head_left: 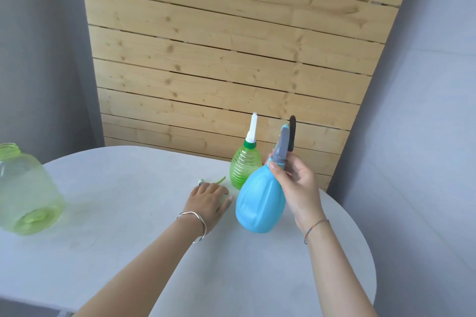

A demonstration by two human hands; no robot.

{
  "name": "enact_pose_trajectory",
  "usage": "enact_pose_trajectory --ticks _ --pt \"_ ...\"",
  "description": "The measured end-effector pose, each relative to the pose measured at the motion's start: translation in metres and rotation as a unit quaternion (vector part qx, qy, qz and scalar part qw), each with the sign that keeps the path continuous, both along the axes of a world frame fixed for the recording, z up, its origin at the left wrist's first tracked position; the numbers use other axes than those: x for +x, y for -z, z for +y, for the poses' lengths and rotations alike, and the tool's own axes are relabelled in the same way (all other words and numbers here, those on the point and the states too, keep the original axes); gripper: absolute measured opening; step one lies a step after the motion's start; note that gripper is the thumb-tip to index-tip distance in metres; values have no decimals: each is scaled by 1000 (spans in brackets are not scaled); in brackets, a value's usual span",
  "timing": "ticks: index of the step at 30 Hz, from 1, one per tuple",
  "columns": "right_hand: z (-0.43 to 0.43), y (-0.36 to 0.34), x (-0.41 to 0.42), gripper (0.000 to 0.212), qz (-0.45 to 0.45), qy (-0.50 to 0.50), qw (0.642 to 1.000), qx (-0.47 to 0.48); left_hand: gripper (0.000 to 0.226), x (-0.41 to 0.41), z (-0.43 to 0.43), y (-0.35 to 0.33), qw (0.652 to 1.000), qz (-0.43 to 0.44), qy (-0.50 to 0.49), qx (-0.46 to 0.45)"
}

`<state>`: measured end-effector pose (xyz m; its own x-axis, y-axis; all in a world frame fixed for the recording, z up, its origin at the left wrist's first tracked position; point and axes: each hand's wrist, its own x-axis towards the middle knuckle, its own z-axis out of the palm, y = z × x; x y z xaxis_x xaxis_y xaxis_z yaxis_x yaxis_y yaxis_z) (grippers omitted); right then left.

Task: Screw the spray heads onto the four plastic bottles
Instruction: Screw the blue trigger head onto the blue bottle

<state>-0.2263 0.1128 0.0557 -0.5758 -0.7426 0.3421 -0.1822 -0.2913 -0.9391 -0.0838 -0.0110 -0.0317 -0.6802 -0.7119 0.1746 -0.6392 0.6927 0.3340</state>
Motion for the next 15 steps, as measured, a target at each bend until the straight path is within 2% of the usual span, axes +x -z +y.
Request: enact_pose_trajectory --ticks 15 --pt "-17 7 30 18 -2 -26 999 28 42 124 7 -11 982 -123 -141 -5"
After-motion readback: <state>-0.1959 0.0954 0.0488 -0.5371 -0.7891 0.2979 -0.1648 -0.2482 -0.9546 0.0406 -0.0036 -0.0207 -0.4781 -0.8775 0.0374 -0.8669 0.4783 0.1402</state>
